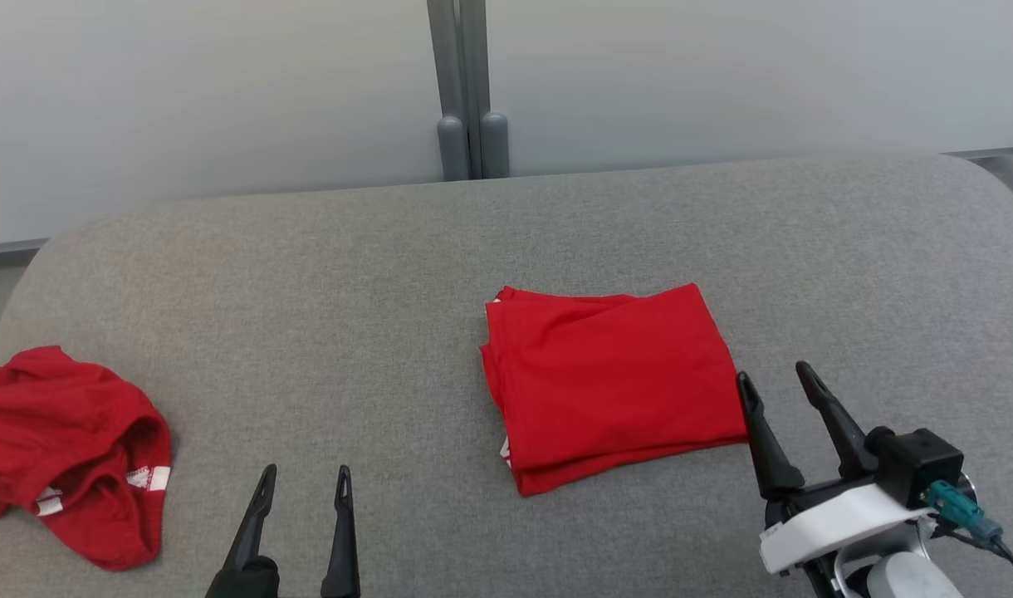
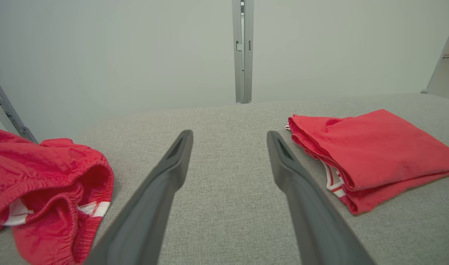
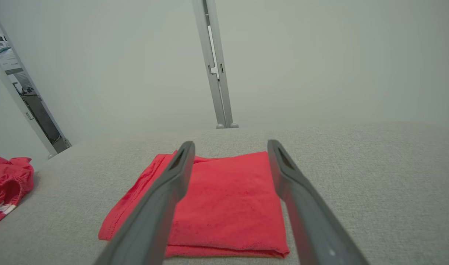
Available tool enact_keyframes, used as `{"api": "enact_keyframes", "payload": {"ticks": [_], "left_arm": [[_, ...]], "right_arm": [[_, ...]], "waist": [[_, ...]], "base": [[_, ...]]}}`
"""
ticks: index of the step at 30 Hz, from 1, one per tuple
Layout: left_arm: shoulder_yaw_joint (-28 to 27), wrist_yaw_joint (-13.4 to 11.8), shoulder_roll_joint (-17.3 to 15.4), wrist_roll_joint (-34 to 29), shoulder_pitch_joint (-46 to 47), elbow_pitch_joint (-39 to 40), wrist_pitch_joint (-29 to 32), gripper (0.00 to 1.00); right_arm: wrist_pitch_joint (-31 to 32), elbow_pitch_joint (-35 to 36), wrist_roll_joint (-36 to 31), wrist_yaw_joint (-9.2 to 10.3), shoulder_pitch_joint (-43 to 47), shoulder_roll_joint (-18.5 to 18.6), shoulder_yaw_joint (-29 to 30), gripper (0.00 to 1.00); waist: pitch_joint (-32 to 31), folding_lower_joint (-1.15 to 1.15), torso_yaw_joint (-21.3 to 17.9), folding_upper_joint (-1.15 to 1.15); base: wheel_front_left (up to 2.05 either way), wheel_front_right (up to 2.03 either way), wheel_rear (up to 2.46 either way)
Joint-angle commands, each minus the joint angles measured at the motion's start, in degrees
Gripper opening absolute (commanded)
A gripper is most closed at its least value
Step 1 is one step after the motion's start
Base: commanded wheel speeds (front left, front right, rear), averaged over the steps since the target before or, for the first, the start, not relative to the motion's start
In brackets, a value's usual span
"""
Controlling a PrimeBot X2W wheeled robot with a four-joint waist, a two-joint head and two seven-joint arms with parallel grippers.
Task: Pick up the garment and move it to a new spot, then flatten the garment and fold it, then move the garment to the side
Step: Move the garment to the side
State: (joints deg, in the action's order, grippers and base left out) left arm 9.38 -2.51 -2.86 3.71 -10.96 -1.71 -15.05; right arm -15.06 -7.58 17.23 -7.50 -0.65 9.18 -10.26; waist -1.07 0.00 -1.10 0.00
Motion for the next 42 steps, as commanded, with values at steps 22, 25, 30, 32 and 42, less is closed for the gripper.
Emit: {"api": "enact_keyframes", "payload": {"ticks": [22, 25, 30, 32, 42], "left_arm": [[3.72, 0.77, -0.08, -0.56, 9.60, 1.98, -0.16, 1.00], [4.53, 0.80, -0.08, -0.37, 10.94, 1.75, -0.16, 1.00], [5.73, 0.32, -0.08, -0.13, 12.53, 1.60, -0.16, 1.00], [6.05, 0.10, -0.08, 0.00, 12.94, 1.46, -0.16, 1.00], [6.15, -0.02, -0.08, -0.50, 13.85, 0.53, -0.16, 1.00]], "right_arm": [[14.08, -9.18, 55.80, 0.02, -19.89, 24.18, -15.50, 1.00], [17.51, -9.08, 59.82, 0.02, -21.33, 26.33, -16.38, 1.00], [20.78, -10.03, 63.46, 0.02, -23.22, 28.42, -17.65, 1.00], [21.87, -10.35, 63.88, 0.02, -23.74, 28.86, -18.52, 1.00], [21.26, -9.83, 62.96, 0.02, -26.96, 31.47, -21.41, 0.00]], "waist": [[15.57, 0.00, 4.92, 0.00], [17.20, 0.00, 5.48, 0.00], [19.17, 0.00, 6.15, 0.00], [19.62, 0.00, 6.31, 0.00], [20.77, 0.00, 5.48, 0.00]], "base": [[0.00, 0.00, 0.00], [0.00, 0.00, 0.00], [0.00, 0.00, 0.00], [0.00, 0.00, 0.00], [0.00, 0.00, 0.00]]}}
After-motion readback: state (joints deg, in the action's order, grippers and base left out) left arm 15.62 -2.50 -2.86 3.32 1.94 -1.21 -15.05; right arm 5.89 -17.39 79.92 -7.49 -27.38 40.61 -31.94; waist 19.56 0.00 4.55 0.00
